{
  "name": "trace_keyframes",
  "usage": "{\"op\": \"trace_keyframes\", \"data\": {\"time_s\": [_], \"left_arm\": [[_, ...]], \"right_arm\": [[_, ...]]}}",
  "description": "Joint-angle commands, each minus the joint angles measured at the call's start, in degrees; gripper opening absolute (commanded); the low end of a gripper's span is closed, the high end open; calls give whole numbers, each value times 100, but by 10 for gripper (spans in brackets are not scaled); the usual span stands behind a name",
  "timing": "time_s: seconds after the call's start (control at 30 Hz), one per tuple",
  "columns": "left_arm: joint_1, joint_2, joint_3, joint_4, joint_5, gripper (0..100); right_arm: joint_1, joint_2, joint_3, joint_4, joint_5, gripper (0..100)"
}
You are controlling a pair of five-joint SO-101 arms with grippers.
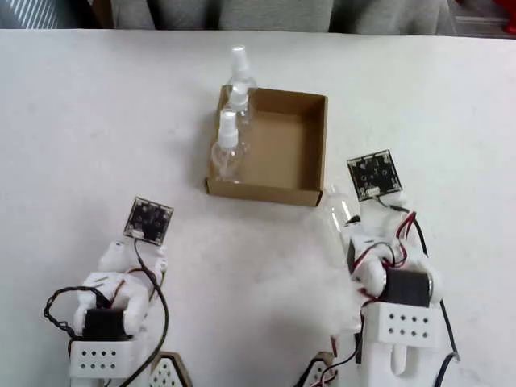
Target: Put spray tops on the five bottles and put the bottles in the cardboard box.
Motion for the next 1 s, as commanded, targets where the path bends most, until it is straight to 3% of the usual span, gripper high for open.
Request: {"op": "trace_keyframes", "data": {"time_s": [0.0,0.17,0.27,0.43,0.73,0.97], "left_arm": [[-66,-84,0,-9,-53,24],[-66,-84,0,-18,-53,24],[-66,-84,0,-18,-53,24],[-66,-84,0,-18,-53,24],[-66,-84,0,-26,-53,24],[-48,-84,0,-26,-53,24]], "right_arm": [[-22,1033,-949,462,70,90],[75,2079,-1521,637,123,60],[66,2545,-1618,629,712,118],[110,2853,-1670,558,879,235],[655,3503,-3138,347,897,178],[690,5358,-4756,655,1776,176]]}}
